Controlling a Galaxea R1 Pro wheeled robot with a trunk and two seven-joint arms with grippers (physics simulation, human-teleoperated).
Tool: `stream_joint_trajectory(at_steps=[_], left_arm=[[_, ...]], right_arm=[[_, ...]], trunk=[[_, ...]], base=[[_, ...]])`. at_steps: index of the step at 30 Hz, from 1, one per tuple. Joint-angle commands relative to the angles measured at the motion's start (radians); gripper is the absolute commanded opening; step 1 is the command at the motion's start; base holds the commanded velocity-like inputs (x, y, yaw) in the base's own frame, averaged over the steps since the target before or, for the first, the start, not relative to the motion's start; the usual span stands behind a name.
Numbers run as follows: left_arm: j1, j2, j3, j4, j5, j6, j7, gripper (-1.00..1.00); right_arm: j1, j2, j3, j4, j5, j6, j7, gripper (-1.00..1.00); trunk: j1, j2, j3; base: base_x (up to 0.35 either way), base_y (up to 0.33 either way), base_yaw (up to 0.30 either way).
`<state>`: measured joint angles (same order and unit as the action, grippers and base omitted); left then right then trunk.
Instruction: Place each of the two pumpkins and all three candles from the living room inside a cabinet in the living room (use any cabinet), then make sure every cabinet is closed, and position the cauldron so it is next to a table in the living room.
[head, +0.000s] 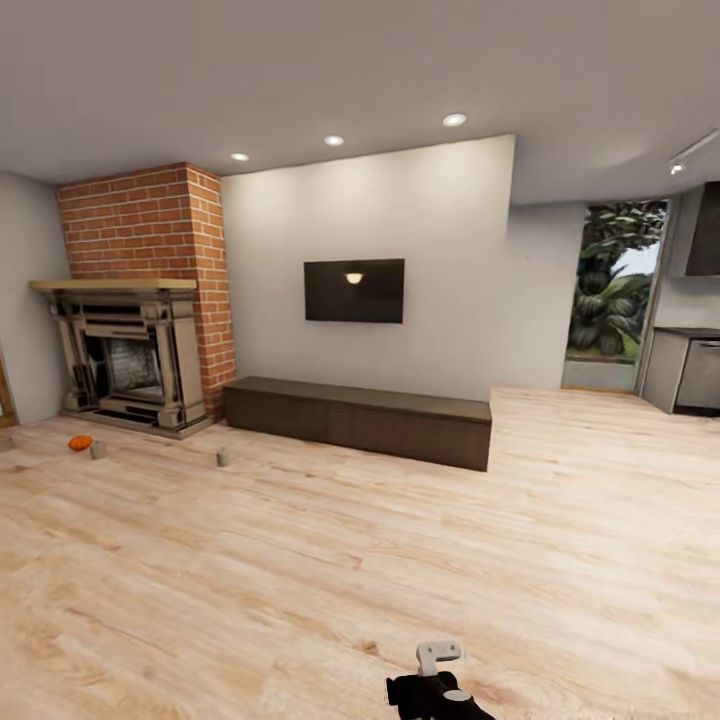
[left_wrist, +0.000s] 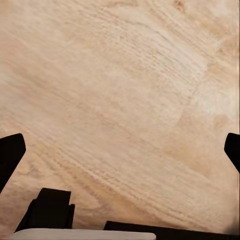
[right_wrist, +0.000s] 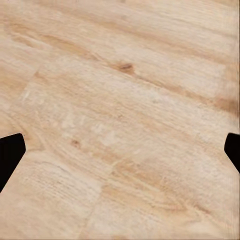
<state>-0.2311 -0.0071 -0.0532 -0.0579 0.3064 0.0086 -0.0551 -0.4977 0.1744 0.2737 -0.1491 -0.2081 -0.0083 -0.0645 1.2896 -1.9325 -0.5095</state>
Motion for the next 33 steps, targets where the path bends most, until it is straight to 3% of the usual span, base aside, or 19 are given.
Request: stream_joint_trajectory(at_steps=[1,6,10,13,17,25,33], left_arm=[[0.000,0.002,-0.005,0.000,0.009,0.001,-0.005,1.00],[-0.001,0.012,0.000,-0.011,0.005,0.001,-0.010,1.00],[-0.008,0.039,-0.001,-0.022,0.001,0.001,-0.012,1.00],[-0.012,0.048,-0.004,-0.075,-0.002,0.010,-0.011,1.00],[-0.015,0.050,-0.006,-0.150,-0.003,0.022,-0.010,1.00],[-0.026,0.051,-0.005,-0.222,0.006,0.081,-0.011,1.00],[-0.027,0.046,-0.004,-0.250,0.007,0.073,-0.008,1.00]], right_arm=[[-0.001,0.000,0.009,0.000,-0.010,-0.001,-0.005,1.00],[0.000,0.000,0.009,0.000,-0.010,-0.001,-0.005,1.00],[-0.001,0.000,0.009,0.000,-0.010,-0.001,-0.005,1.00],[-0.001,0.000,0.008,-0.001,-0.011,-0.001,-0.007,1.00],[-0.001,0.000,0.007,-0.001,-0.011,0.001,-0.009,1.00],[-0.001,0.000,0.006,-0.001,-0.011,0.015,-0.009,1.00],[-0.001,0.000,0.004,-0.001,-0.013,0.016,-0.008,1.00]], trunk=[[0.000,-0.001,0.000],[0.000,-0.001,0.004],[0.000,-0.001,0.007],[0.000,-0.001,0.007],[0.000,-0.001,0.006],[0.000,-0.001,-0.006],[0.000,-0.001,-0.019]], base=[[0.000,0.000,-0.247],[0.000,0.000,-0.244],[0.065,0.000,-0.141],[0.241,0.000,-0.030],[0.308,0.000,0.023],[0.325,0.000,0.010],[0.327,0.000,-0.030]])
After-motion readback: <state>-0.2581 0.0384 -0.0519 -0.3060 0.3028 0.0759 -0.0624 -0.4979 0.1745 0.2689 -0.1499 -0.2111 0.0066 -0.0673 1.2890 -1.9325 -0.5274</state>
